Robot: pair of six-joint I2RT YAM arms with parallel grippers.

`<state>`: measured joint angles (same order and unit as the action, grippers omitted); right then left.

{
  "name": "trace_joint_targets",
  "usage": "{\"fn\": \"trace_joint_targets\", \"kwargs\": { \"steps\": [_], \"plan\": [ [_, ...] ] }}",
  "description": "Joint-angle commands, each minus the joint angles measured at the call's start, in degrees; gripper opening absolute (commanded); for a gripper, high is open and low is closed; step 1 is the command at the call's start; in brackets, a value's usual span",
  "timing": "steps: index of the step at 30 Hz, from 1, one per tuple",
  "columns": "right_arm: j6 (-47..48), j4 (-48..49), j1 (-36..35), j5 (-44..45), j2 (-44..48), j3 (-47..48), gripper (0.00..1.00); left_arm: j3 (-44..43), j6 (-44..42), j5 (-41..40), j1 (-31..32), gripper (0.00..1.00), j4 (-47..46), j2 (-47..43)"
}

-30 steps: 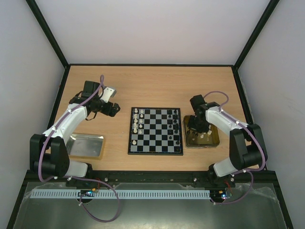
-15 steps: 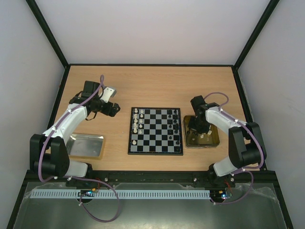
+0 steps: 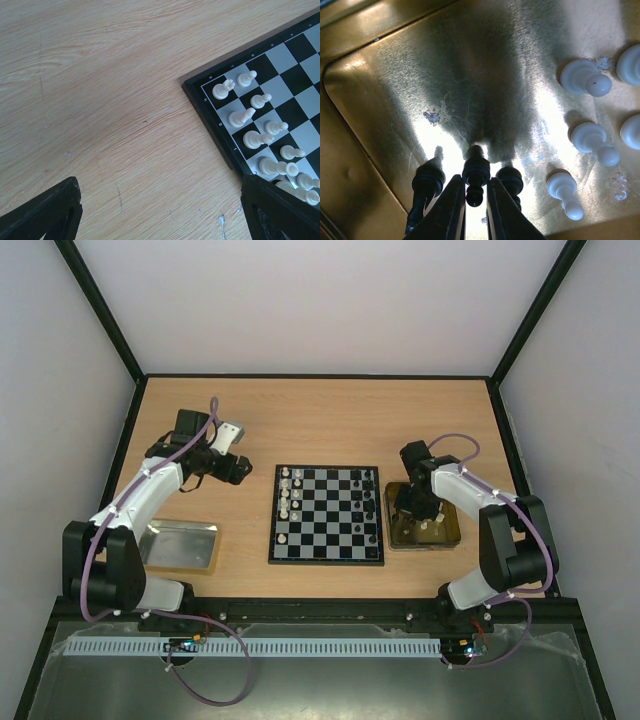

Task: Set up the chess pieces on the board
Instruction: Pick up the chess piece from the storage box.

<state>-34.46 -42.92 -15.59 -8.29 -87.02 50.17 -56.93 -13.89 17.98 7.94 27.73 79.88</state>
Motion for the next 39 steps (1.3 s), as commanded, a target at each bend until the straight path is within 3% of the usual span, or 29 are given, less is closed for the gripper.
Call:
{"fn": "trace_joint_targets", "kwargs": {
  "steps": [1,6,23,30,39],
  "plan": [
    [0.44,0.13,0.32,0.25,-0.65,-0.83,0.11,0.06,-0.48,0.38,-0.3,0.87,0.34,-0.32],
    [0.36,0.15,0.35,0.27,-0.75,-0.75,0.02,0.11,-0.44,0.35,-0.3,0.87,0.29,-0.27],
    [-0.95,-12.6,-1.51,5.3,9.2,9.06,0.02,-0.28,-0.31,0.46,-0.3,0.87,0.34,-0.37],
    [-5.38,-18.63,-11.24,6.25,12.58,13.78,0.02,-0.47,-0.15,0.57,-0.3,0.87,0.57,-0.66],
    [-11.35,-16.91,-22.81,3.89,13.03,11.07,0.02,-0.2,-0.08,0.39,-0.3,0.87,0.75,-1.23]
  ]
}}
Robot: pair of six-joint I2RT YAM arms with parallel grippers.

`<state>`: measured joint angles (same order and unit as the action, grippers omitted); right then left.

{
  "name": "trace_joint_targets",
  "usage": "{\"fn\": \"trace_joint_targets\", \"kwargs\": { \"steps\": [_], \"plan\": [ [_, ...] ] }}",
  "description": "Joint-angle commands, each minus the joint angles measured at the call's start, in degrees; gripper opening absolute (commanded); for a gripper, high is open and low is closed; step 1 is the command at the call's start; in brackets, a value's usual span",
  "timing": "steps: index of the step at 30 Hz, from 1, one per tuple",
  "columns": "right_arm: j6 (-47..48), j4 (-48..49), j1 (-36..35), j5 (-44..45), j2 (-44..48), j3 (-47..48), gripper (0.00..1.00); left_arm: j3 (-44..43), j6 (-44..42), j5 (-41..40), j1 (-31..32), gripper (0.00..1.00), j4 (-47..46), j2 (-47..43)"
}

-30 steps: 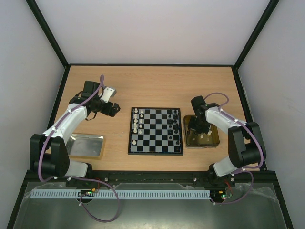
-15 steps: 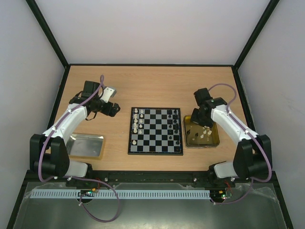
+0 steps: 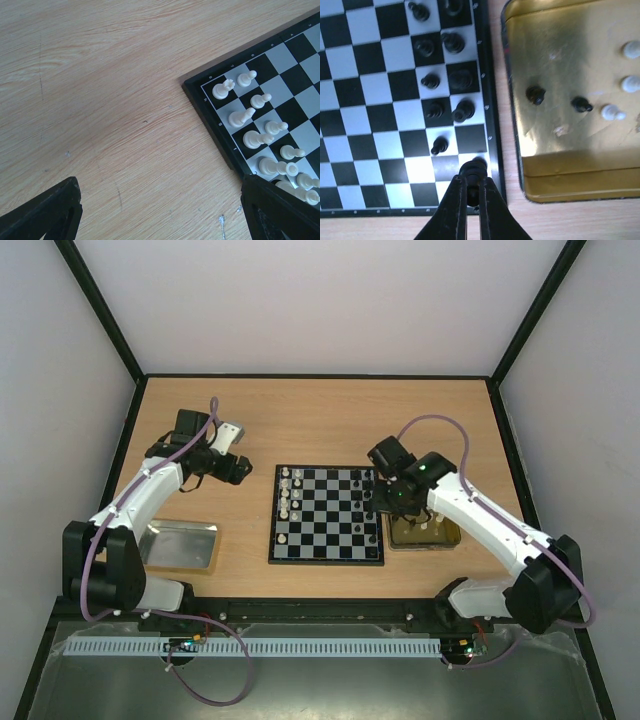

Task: Set up the chess pieces on the board
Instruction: Pick up the chess piece from the storage box, then place the chess piece on the chessboard.

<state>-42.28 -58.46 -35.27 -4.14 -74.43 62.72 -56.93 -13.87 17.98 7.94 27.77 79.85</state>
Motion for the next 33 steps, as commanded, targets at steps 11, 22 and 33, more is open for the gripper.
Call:
{"fn": "trace_joint_targets", "kwargs": {
  "steps": [11,22,33],
  "plan": [
    [-6.7,4.14,-11.29,-2.85,-4.05,-3.36,0.02,0.1,-0.1,0.3,-0.3,0.87,0.58,-1.25],
    [-6.5,9.13,-12.38,-3.07,-6.89,-7.91,0.02,0.15,-0.02,0.21,-0.3,0.87,0.45,-1.18],
    [-5.75,12.23,-12.43,-4.2,-9.55,-9.39,0.02,0.17,-0.01,-0.01,-0.3,0.87,0.44,-1.12]
  ]
}}
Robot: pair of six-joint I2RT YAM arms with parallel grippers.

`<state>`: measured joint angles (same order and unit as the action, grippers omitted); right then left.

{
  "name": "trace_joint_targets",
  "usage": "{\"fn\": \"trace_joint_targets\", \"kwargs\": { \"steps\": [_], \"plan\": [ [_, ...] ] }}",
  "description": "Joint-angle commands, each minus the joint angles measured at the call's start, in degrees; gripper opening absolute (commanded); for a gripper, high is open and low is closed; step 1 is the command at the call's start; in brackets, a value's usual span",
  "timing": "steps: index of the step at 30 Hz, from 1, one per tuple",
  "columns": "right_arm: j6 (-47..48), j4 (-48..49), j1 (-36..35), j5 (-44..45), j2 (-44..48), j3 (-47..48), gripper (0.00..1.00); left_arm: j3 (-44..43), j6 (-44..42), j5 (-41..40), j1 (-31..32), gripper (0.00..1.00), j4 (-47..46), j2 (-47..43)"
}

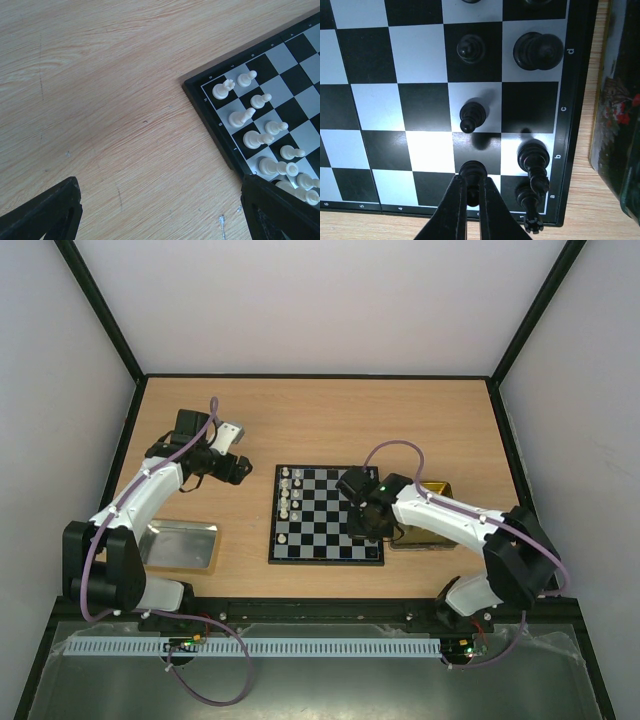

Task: Set up the chess pieces on the board
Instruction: Place the chess piece on the chessboard.

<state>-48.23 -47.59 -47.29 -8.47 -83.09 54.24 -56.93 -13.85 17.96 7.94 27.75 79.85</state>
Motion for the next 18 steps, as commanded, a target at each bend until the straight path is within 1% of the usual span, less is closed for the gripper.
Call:
{"fn": "trace_joint_targets", "kwargs": {
  "steps": [1,18],
  "plan": [
    [0.31,1.43,-0.42,0.12,-1.07,-0.97,0.02,0.17,-0.04,0.03,-0.3,0.87,0.47,-1.06],
    [0.63,2.75,-0.41,0.2,-2.65,-1.86,0.02,0.32,-0.13,-0.05,-0.3,0.87,0.38,-1.07]
  ]
}}
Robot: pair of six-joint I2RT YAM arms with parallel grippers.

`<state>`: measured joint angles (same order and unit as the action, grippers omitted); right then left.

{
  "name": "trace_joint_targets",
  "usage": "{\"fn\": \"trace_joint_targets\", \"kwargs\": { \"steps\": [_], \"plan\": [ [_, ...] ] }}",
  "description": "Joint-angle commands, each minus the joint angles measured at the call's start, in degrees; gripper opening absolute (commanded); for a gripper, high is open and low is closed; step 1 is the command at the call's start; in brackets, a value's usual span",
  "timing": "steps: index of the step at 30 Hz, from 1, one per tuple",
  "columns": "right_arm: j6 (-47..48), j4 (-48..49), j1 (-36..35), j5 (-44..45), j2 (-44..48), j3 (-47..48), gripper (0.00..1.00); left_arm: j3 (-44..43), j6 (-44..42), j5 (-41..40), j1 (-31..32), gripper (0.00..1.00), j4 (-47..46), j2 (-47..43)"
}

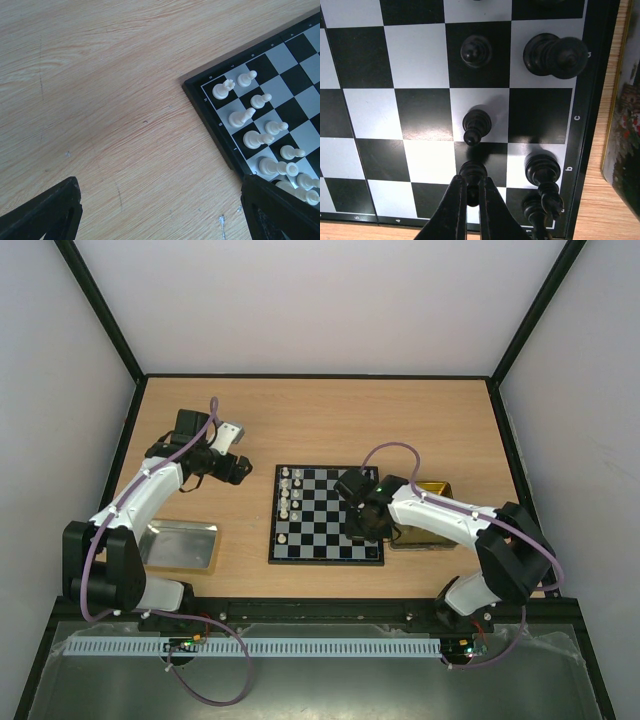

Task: Set up the chess pieces on the board
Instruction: Place the chess piece on the chessboard.

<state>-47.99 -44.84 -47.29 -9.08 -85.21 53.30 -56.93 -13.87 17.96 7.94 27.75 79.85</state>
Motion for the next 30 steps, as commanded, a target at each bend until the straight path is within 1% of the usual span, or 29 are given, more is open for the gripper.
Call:
{"fn": "trace_joint_targets", "kwargs": {
  "steps": [1,13,20,30],
  "plan": [
    [0.43,-0.03,-0.38,0.81,-0.54,-1.05,0.02,0.37,-0.11,-0.03,-0.32,0.87,0.38,-1.1],
    [0.75,-0.56,-0.39,0.9,-0.83,-0.76,0.04,0.36,-0.24,-0.05,-0.31,0.87,0.35,-0.87],
    [1.05,-0.74,-0.43,0.74,-1.18,-0.77,0.07,0.52,-0.2,-0.07,-0.3,0.87,0.29,-0.96],
    [1.46,-0.19,-0.38,-0.28,-1.71,-1.04,0.07,0.5,-0.28,-0.1,-0.3,0.87,0.22,-0.8]
  ]
}}
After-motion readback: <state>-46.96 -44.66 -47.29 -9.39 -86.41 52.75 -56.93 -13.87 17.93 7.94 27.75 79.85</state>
